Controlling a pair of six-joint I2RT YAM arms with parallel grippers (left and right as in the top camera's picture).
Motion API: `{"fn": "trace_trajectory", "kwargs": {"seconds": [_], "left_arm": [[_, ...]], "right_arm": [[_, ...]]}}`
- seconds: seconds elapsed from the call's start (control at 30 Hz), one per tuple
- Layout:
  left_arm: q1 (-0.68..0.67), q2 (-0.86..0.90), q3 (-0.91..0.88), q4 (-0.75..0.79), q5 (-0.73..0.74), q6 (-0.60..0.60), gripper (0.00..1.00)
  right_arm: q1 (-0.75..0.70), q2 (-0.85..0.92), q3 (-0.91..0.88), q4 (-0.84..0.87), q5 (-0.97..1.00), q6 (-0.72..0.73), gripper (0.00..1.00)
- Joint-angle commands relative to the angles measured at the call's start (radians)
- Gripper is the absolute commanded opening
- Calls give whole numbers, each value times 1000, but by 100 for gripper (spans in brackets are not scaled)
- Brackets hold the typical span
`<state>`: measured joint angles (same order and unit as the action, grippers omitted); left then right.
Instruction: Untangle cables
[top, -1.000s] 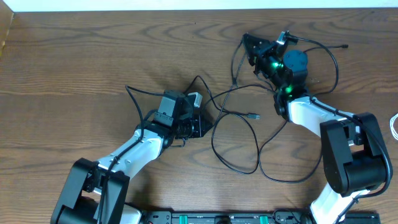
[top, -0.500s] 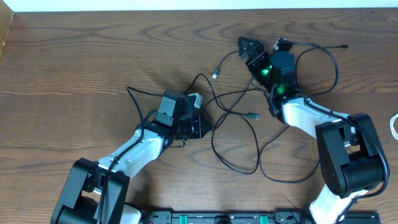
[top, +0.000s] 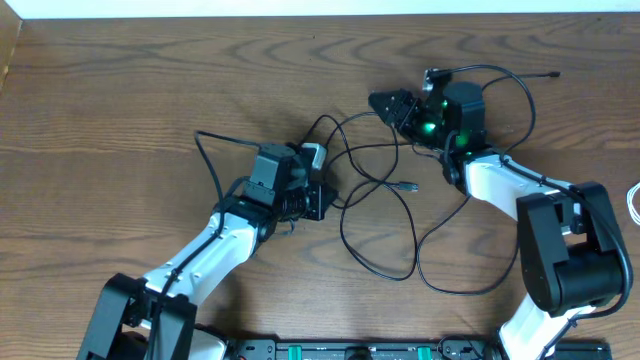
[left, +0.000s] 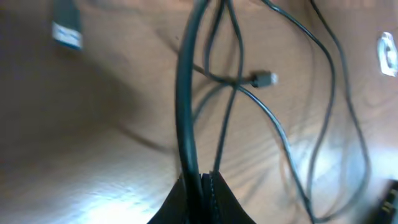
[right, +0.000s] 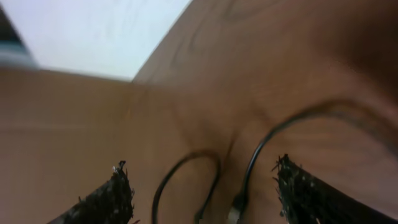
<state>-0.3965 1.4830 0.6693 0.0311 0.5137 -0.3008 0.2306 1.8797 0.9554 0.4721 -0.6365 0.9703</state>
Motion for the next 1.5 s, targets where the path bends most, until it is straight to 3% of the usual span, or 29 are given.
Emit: {"fn": "trace_trajectory", "kwargs": {"seconds": [0.0, 0.1, 0.3, 0.47, 0.67, 0.73, 0.83, 0.9, 1.1, 1.23, 1.47], "left_arm": [[-2, -11, 4, 19, -139, 39, 8], [-2, -11, 4, 43, -183, 47, 8], [-2, -10, 4, 61, -212, 47, 8], [-23, -10, 4, 70, -209, 52, 8], [-104, -10, 4, 89, -209, 156, 8], [-123, -10, 4, 105, -212, 175, 8], [-126, -10, 4, 122, -218, 178, 8], [-126, -10, 4, 119, -261, 177, 8], [-126, -10, 4, 85, -448, 177, 8], [-126, -10, 4, 75, -661, 177, 8], [-126, -15, 4, 74, -1008, 177, 8]], "right_arm": [[-11, -29, 10, -47, -184, 93, 73], [-11, -29, 10, -164, -194, 169, 80], [-4, -29, 10, -345, -162, 261, 70], [25, -29, 10, -364, -19, 310, 75], [76, -29, 10, -352, 104, 407, 63], [95, -29, 10, -352, 114, 410, 54], [116, -29, 10, -352, 198, 400, 17], [117, -29, 10, -348, 266, 377, 1], [96, -42, 10, -246, 286, 219, 1], [48, -123, 10, -249, 294, 109, 1], [-67, -359, 10, -455, 479, -47, 2]]}}
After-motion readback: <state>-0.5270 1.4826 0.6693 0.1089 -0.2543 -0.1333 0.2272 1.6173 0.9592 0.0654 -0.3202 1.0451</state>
